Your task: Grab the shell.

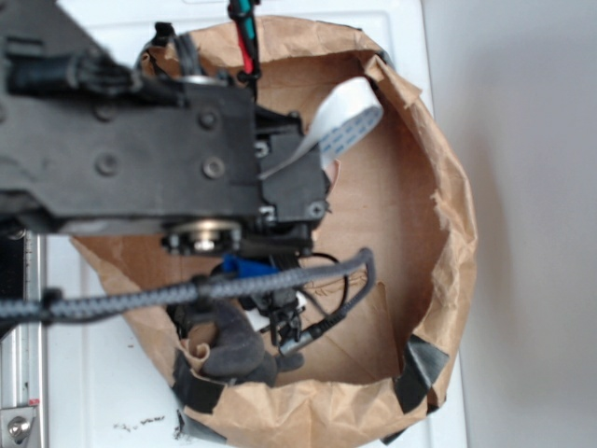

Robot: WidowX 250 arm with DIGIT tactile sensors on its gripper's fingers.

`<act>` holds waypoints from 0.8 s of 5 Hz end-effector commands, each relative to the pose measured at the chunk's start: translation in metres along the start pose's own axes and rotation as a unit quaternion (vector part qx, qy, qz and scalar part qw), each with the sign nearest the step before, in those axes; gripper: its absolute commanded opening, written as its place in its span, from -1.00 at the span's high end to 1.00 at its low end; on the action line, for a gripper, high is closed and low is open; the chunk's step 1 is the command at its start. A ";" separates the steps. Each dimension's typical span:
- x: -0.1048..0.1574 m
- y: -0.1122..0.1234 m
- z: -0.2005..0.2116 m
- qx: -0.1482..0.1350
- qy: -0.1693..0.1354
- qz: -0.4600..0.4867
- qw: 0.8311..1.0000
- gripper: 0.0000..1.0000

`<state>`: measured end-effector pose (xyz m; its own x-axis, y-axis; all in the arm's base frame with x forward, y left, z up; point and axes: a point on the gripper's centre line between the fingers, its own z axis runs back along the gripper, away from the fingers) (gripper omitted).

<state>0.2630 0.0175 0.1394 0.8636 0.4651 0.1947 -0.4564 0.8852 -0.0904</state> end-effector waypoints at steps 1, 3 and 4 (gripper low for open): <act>0.014 0.003 0.017 -0.011 -0.033 0.009 0.999 -1.00; 0.028 0.013 -0.013 0.038 -0.096 0.144 0.984 -1.00; 0.026 0.018 -0.020 0.048 -0.143 0.185 0.971 -1.00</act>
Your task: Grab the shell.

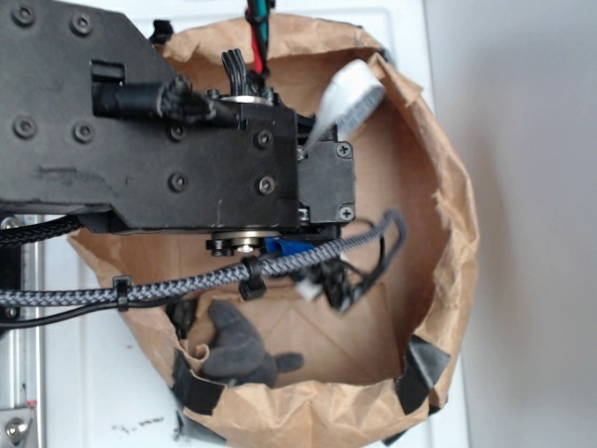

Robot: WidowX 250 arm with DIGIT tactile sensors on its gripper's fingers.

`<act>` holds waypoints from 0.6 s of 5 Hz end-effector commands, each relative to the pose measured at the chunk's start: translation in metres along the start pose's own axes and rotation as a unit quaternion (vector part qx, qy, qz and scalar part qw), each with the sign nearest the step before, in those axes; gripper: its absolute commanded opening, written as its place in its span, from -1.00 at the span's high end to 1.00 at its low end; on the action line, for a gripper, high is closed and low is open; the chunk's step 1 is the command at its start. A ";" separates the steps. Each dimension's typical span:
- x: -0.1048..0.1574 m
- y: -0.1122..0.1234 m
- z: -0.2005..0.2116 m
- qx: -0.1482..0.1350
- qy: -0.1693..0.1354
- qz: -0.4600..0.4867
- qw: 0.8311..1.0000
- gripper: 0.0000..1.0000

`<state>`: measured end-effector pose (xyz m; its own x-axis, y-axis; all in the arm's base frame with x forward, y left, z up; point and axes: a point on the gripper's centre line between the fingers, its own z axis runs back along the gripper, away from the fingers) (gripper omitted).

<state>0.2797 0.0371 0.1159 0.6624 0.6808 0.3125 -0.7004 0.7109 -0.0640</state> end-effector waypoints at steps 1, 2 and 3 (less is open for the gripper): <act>0.017 0.014 -0.010 -0.013 -0.024 0.057 0.998 -1.00; 0.025 0.017 -0.022 -0.011 -0.015 0.064 0.998 -1.00; 0.037 0.019 -0.034 -0.014 0.029 0.070 0.997 -1.00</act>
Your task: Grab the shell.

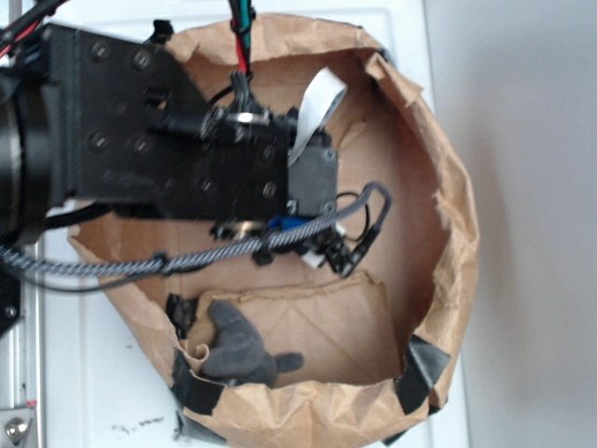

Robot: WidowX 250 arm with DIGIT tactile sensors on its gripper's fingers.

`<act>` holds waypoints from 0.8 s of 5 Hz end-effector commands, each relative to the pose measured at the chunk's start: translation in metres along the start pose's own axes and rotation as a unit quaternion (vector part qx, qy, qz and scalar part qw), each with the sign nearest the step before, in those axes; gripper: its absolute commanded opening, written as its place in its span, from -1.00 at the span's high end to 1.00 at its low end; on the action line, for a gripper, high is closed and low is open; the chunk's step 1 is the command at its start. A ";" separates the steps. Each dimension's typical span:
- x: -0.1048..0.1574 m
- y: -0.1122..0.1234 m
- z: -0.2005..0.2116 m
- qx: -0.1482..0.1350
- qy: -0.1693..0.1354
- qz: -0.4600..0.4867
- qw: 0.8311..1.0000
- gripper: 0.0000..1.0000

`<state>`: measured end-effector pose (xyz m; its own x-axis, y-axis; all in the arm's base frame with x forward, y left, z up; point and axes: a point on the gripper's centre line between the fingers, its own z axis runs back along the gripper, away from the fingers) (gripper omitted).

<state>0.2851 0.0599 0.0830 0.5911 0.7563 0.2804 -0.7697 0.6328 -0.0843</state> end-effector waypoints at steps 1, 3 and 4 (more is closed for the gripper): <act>0.034 0.007 -0.002 -0.014 0.017 0.025 0.999 -1.00; 0.042 0.002 -0.012 -0.005 0.005 0.035 0.999 -1.00; 0.050 -0.017 -0.021 -0.004 0.009 0.044 0.999 -1.00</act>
<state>0.3250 0.0836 0.0566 0.5493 0.8106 0.2032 -0.8174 0.5717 -0.0712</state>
